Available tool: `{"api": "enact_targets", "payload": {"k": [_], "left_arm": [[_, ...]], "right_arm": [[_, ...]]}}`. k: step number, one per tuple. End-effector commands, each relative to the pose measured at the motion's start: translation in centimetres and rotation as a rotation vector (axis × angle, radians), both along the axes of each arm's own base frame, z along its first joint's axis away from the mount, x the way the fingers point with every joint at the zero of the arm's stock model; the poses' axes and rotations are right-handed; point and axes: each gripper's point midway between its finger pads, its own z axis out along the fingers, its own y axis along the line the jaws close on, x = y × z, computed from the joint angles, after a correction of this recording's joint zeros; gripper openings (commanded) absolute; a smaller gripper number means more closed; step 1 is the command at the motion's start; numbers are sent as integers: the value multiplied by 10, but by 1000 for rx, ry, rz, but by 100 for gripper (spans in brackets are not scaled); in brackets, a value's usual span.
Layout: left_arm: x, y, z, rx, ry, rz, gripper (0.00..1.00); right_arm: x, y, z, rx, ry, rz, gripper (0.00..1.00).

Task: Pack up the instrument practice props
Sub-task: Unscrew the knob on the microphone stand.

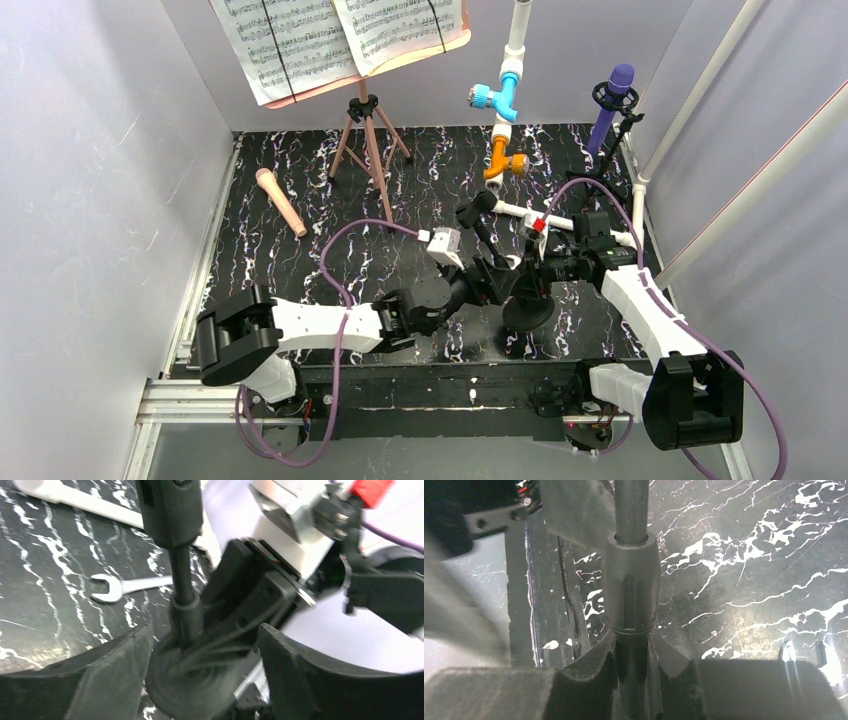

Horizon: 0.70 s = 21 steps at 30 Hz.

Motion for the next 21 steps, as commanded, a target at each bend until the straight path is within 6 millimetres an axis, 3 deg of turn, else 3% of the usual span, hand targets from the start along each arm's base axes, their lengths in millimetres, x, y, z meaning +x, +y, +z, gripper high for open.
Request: {"api": "enact_targets", "payload": {"k": [1,4,8,12,21], "left_arm": [[-22,12,36,-115,-80,-145,85],[-35,14,32,-134,-141,-306,98],[-44,17,21,-207,-207,-449,98],[-37,11,10,-223,-219,-458,98],[-26,-5,20,-200,-317,-452,96]], "right_arm": [[-2,1,24,54,-97,72,1],[-9,3,28,81,-113,110,1],[-16,4,29,106,-115,141,1],[-23,5,31,132,-107,160,1],[-25,6,30,144,-90,164,1]]}}
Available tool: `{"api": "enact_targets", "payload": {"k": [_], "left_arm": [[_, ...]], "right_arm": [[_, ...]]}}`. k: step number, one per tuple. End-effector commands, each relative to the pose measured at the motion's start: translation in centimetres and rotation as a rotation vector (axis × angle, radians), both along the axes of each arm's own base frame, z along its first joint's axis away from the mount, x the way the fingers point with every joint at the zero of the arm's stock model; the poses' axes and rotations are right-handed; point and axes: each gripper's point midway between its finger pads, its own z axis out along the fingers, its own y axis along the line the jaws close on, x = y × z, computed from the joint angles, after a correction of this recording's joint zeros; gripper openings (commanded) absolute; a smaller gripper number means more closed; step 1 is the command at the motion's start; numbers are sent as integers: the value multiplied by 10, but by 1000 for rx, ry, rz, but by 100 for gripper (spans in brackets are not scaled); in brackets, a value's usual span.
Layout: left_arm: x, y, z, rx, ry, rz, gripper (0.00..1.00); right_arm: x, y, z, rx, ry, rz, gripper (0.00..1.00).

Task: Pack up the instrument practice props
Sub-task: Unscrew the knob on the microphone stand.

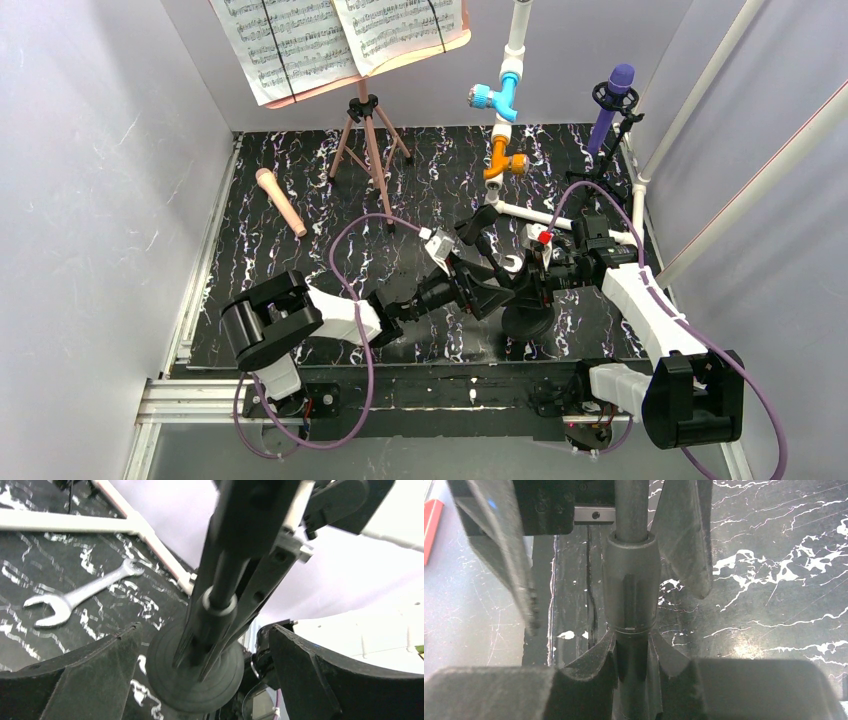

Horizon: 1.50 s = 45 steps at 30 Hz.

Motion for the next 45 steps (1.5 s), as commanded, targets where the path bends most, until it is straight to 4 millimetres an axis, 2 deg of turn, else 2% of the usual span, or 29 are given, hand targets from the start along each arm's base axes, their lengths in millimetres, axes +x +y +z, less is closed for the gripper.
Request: {"api": "enact_targets", "payload": {"k": [1,4,7,12,13,16,21,24,27,30,36,41,42,43,45], "left_arm": [[2,-10,45,-105,-122,-14,94],[4,-17,49,-118,-121,-24,82],[7,-24,51,-131,-111,-32,63],[7,-29,50,-143,-80,-46,5],[7,-29,50,-145,-73,-46,0],[12,-25,47,-147,-36,-7,0],[24,-13,43,-134,79,167,0],[24,-13,34,-24,166,315,0],[19,-16,38,74,202,414,0],[15,-25,44,103,221,428,0],[5,-45,44,143,244,379,0],[4,-44,44,151,240,377,0],[4,-41,45,147,241,380,4],[3,-37,50,135,240,375,18],[0,-31,55,118,221,335,61]], "right_arm": [[1,6,23,81,-31,33,1],[1,6,23,82,-33,34,1],[0,6,24,82,-32,34,1],[1,6,23,75,-39,31,1],[1,5,23,72,-41,29,1],[10,4,20,44,-43,-1,1],[42,-3,4,-64,-1,-174,1],[57,-8,-4,-107,3,-255,1],[67,-13,-9,-140,2,-319,1],[72,-16,-11,-155,-2,-349,1],[81,-22,-14,-188,-19,-407,1],[81,-22,-12,-185,-25,-402,1],[77,-19,-10,-174,-27,-371,1],[72,-17,-6,-158,-34,-336,1],[62,-12,1,-124,-40,-270,1]]}}
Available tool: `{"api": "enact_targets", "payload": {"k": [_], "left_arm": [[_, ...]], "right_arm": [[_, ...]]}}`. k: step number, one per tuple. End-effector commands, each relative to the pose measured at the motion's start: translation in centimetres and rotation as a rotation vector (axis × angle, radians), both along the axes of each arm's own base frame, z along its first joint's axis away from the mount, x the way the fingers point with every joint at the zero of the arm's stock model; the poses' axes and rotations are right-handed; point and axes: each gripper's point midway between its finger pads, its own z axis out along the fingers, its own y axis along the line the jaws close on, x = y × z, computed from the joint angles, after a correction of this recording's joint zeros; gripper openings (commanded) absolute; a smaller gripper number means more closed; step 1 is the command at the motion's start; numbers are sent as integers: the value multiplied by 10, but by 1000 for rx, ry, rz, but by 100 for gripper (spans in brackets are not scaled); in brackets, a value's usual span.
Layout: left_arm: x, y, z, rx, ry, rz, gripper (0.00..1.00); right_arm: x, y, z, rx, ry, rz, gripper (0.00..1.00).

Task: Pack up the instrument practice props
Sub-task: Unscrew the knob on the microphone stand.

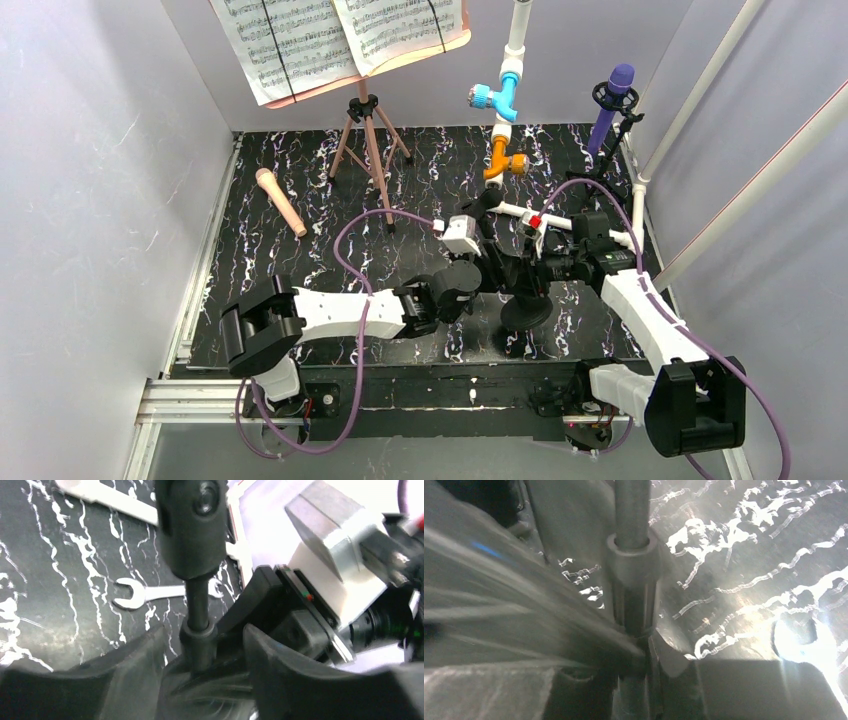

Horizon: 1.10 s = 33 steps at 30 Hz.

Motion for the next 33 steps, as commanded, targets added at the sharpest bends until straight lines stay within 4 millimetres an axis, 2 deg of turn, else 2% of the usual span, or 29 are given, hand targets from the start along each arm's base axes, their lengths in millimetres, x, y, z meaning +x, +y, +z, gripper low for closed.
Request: {"api": "enact_targets", "payload": {"k": [1,3,5,11,21,26,33], "left_arm": [[-53,-9,48,-126,-41,-219,73],[-57,-3,51,-163,-63,-285,90],[-61,5,50,-193,-88,-349,97],[-80,21,40,-268,-161,-562,98],[-74,26,29,-278,-271,-566,98],[-69,17,45,-330,-337,-559,88],[-55,7,43,-321,-345,-515,56]], "right_arm": [[25,-7,19,-1,-140,-11,1],[14,-4,24,32,-136,41,1],[6,-1,29,65,-144,87,1],[-16,4,40,146,-181,196,1],[-33,7,41,212,-194,255,1],[-35,7,40,226,-187,260,1],[-35,7,40,226,-186,258,1]]}}
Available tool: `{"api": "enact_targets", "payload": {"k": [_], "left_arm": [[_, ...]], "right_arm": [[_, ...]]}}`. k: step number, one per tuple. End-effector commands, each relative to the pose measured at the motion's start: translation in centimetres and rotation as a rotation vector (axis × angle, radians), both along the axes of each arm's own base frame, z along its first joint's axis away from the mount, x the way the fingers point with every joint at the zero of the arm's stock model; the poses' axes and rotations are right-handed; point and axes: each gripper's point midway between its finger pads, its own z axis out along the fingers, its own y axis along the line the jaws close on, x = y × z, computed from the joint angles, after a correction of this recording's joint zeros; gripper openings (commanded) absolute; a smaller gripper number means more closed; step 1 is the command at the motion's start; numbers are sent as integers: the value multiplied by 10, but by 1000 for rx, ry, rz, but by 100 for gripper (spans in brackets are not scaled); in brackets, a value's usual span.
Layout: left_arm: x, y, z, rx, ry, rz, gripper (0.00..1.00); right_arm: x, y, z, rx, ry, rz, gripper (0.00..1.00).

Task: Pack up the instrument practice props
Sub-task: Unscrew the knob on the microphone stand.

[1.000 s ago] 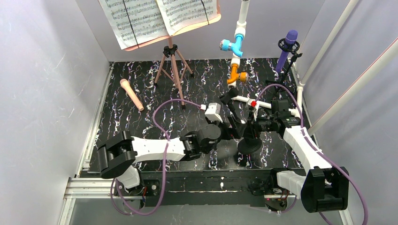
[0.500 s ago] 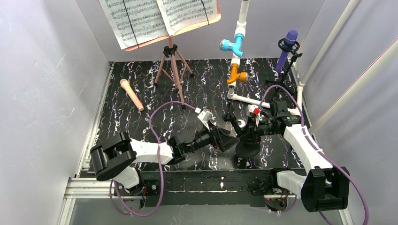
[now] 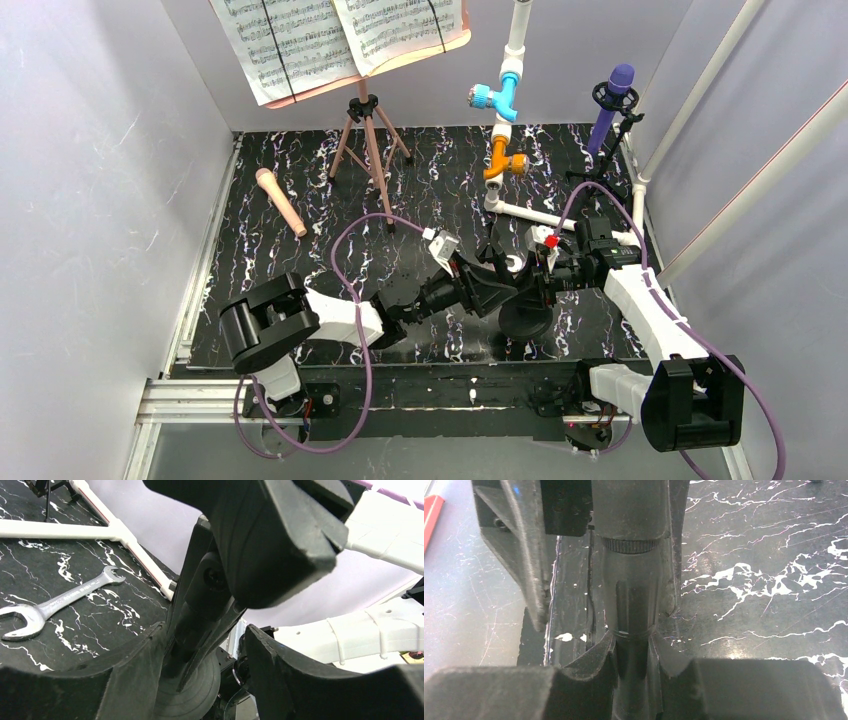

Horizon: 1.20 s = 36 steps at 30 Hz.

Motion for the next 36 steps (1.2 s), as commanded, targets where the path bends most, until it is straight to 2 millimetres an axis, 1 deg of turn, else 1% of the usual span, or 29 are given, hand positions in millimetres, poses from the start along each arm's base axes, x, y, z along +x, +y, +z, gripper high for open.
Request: {"api": "enact_targets", "payload": {"k": [1,5,10,12,14,15,17,18,22,24,25,28,29,33,34,36], "left_arm": [[12,-2,28,-72,-68,52,53],[15,-2,28,-68,-82,67,32],[12,-6,25,-59,-86,44,17],[12,-7,22,-54,-86,40,14],[11,-7,22,-52,-89,35,15],[11,-7,22,-52,-92,34,20],[11,-8,24,-54,-97,34,34],[12,-9,24,-54,-101,35,38],[13,-13,28,-55,-122,32,40],[13,-15,28,-57,-128,28,38],[13,-15,29,-58,-132,25,32],[12,-15,27,-53,-135,21,6],[12,-15,28,-52,-140,19,0],[12,-9,28,-44,-160,31,0],[12,-7,28,-41,-165,36,0],[13,-1,27,-31,-176,51,0]], "right_arm": [[-1,5,20,74,-26,26,1],[-1,5,19,72,-23,24,1],[0,5,18,66,-23,19,1],[0,5,17,63,-22,18,1],[0,5,18,63,-23,17,1],[0,4,17,62,-22,17,1],[0,5,17,63,-20,17,1],[0,5,17,64,-20,17,1],[0,5,18,65,-20,17,1],[-1,5,18,65,-19,17,1],[-1,5,18,65,-20,17,1],[-1,5,18,65,-21,17,1],[-1,5,18,64,-21,16,1],[0,4,18,61,-20,14,1],[0,4,18,60,-18,12,7],[1,4,17,58,-6,6,34]]}}
